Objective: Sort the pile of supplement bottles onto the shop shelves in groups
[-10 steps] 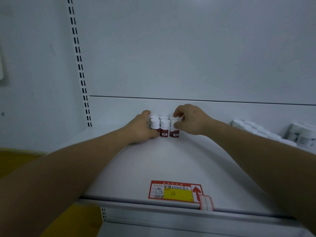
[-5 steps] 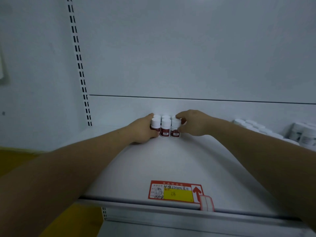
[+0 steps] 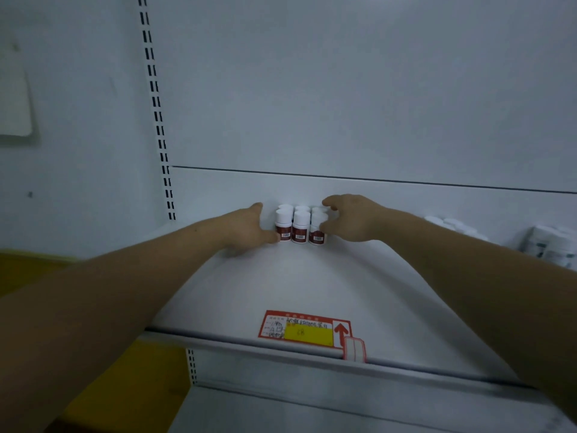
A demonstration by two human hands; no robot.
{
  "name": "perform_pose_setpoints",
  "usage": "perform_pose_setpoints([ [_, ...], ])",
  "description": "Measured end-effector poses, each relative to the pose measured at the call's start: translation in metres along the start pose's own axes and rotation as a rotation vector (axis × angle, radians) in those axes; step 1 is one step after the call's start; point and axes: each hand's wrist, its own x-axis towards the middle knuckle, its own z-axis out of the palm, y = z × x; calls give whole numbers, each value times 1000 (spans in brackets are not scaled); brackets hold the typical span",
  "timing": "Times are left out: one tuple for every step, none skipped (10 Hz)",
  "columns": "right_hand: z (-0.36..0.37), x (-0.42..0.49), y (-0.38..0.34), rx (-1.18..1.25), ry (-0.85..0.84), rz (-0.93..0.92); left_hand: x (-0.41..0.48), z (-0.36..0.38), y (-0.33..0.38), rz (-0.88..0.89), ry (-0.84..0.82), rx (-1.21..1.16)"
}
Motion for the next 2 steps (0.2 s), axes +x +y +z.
perform_pose_setpoints([
  [1,-4,-1,-30,17,-30,-19,3,4,11,37,10],
  [3,-4,-1,-59,27,-64,-33,9,7,1,18,30],
])
